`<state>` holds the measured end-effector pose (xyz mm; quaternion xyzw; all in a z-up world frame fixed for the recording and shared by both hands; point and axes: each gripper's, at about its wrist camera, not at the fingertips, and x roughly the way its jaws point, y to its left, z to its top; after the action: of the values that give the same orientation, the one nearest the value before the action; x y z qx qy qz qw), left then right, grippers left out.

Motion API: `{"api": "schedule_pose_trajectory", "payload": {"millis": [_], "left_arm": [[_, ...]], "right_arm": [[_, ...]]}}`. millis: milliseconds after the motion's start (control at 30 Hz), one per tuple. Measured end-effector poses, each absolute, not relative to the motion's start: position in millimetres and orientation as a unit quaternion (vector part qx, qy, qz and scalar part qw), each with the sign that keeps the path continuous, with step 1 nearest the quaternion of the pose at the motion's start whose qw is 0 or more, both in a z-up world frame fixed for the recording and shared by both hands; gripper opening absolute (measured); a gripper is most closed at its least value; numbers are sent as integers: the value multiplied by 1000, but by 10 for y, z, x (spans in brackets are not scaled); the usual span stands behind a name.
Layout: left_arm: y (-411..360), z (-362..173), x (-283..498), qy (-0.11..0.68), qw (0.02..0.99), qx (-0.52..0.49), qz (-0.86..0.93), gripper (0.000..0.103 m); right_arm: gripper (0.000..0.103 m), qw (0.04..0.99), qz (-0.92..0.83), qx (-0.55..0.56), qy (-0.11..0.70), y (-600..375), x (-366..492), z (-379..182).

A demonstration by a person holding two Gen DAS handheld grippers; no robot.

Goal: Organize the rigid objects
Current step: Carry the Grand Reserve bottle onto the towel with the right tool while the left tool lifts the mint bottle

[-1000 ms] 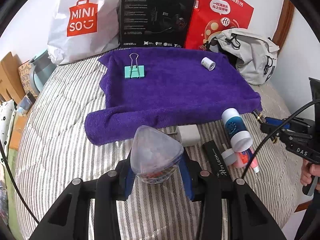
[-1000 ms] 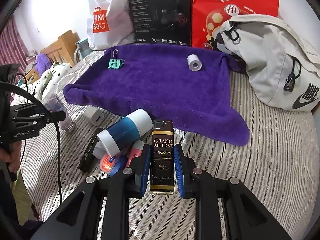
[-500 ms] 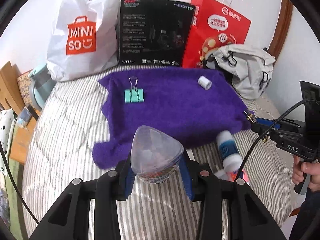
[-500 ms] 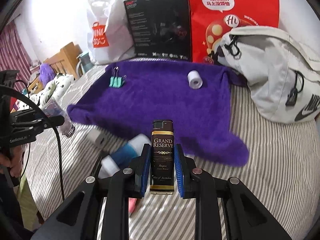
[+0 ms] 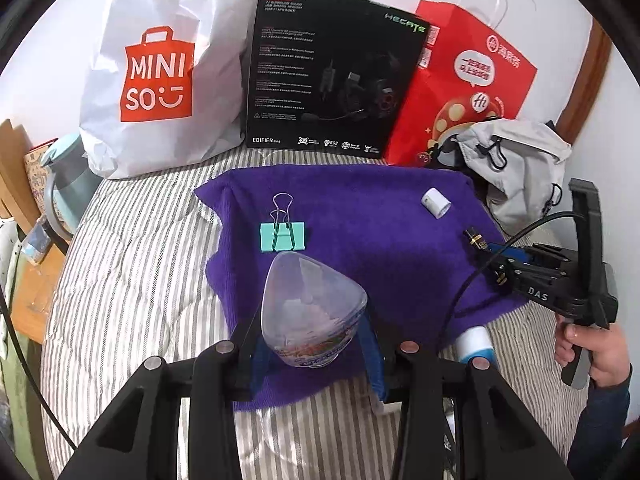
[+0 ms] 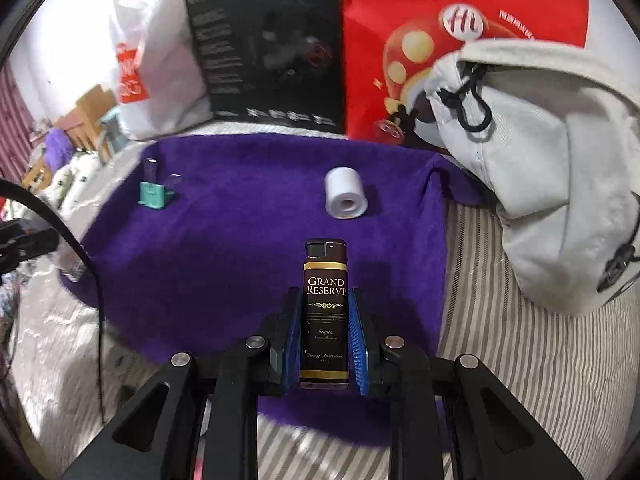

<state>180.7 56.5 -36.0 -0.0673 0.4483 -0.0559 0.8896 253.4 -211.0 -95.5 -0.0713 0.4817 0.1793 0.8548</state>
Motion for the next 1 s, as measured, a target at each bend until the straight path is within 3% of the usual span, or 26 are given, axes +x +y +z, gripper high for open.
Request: {"api": "schedule_pose_trajectory", "payload": {"millis": [433,533,600,1000], "left_arm": [[602,-606,2158,477,874,-70,-53,38],[585,-660,2231,479,874,-68,-52,38],[564,-661,2280,477,875,-65,-50,38],[445,-882,2662,489,870,-52,-41,38]], "right_arm": [[24,850,171,-95,490,-2061,2673,-1203],[33,848,180,-90,491,-2065,2669,-1205],[48,849,179,-90,490,-2062,2657,-1197],[52,860,176,-91,470,-2067,2602,-1030]]}}
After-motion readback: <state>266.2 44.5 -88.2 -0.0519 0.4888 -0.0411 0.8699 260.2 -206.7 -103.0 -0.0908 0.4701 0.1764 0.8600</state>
